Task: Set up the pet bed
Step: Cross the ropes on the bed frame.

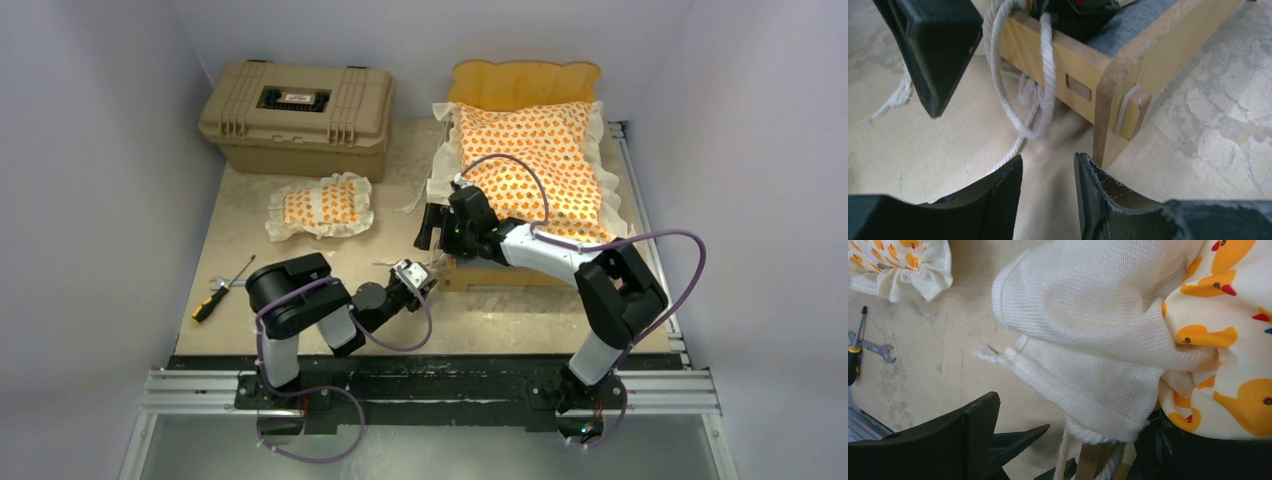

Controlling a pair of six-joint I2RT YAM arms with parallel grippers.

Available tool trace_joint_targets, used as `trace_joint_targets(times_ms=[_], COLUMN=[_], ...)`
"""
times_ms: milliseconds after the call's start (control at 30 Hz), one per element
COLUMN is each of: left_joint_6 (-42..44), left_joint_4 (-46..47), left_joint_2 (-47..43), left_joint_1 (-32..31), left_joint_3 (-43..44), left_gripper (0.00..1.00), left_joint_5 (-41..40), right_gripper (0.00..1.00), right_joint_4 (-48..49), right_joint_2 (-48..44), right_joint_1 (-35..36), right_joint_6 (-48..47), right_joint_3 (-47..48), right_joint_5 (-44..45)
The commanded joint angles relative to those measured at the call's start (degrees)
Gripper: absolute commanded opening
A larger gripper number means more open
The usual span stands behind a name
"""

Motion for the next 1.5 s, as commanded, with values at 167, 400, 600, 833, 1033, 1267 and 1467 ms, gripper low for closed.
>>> trace_joint_targets(times_ms=[167, 400, 600, 833, 1033, 1267, 1467], left_joint_6=[5.32, 6.52, 6.25, 5.42, 5.42, 6.29, 6.74], left_joint_4=[17.19, 17.14, 17.06, 16.95, 4.89, -9.32, -17.02], left_joint_2=[3.08, 4.14, 2.54, -1.76, -8.34, -14.47, -17.20], left_joint_1=[-0.28, -0.26, -0.33, -0.32, -0.28, -0.25, -0.29], left_joint_3=[5.39, 7.22, 6.97, 5.38, 6.02, 8.90, 10.15], left_gripper=[0.36, 0.20, 0.00, 0.00, 0.00, 0.00, 0.00], left_joint_5=[-1.20, -1.42, 1.08, 4.18, 4.00, 3.20, 2.65], right_gripper=[0.99, 0.99, 0.99, 0.99, 0.99, 0.99, 0.99], right_joint_4=[0.03, -0.15, -0.29, -0.67, -4.32, -9.04, -10.83], right_joint_2=[1.03, 0.98, 0.20, -1.12, -3.51, -6.39, -9.66], right_joint_1=[-0.52, -0.61, -0.56, -0.56, -0.58, -0.57, -0.65], right_joint_6=[-0.43, -0.52, -0.39, -0.09, 0.27, 0.69, 1.19], right_joint_3=[-0.78, -0.69, -0.97, -0.49, 2.54, 5.49, 6.26], right_joint_5=[-1.67, -1.98, -1.86, -1.82, 0.18, 2.72, 4.15])
